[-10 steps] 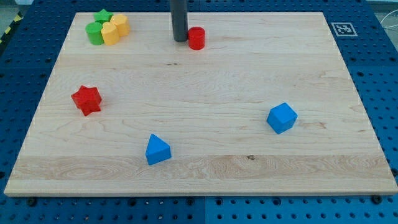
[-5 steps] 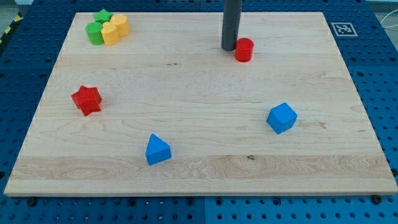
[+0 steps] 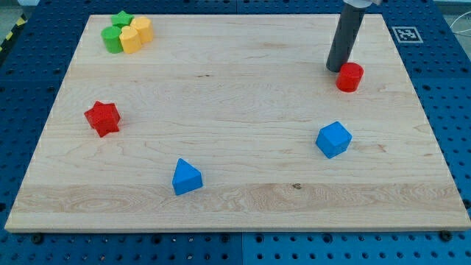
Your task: Slide the red circle to the center right
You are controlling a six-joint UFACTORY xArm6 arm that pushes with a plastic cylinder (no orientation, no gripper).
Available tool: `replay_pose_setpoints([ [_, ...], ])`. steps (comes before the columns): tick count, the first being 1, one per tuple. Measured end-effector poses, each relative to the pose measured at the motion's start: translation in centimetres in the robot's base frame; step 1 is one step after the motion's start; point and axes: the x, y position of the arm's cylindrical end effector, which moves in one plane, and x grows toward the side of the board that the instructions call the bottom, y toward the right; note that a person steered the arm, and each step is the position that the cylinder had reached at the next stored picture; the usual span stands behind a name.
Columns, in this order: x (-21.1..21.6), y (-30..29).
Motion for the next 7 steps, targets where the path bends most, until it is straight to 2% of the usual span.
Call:
replay_pose_setpoints([
  [3, 1.1, -1.1],
  [5, 3.4, -1.1],
  [7, 4.4, 2.1],
])
